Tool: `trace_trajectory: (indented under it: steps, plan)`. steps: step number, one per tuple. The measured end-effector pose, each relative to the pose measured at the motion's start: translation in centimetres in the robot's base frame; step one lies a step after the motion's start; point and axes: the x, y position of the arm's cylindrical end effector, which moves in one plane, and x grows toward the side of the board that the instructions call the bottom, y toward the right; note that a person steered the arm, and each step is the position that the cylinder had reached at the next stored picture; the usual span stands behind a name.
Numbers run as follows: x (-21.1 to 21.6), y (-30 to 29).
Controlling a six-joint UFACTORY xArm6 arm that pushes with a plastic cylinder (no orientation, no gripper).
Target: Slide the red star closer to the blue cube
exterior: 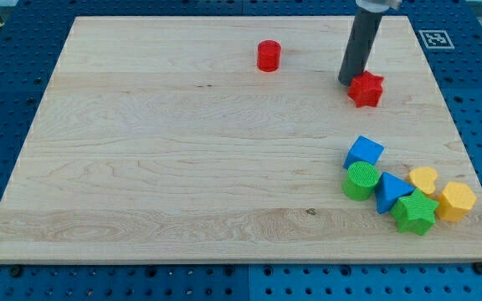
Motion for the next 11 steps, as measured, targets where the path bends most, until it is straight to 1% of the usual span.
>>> trace_trajectory:
  steps: [1, 2, 3, 4, 5, 6, 7, 8, 10, 11]
  plan:
    - [1.3, 0.3]
    - [-2.2, 1.1]
    - [-2.5, 6.5]
    - [1.6, 8.7]
    - [2.5, 6.1]
    - [2.5, 2.7]
    - [3.1, 0.9]
    - [3.4, 0.9]
    - [0.6, 0.3]
    - [-0.5, -1.9]
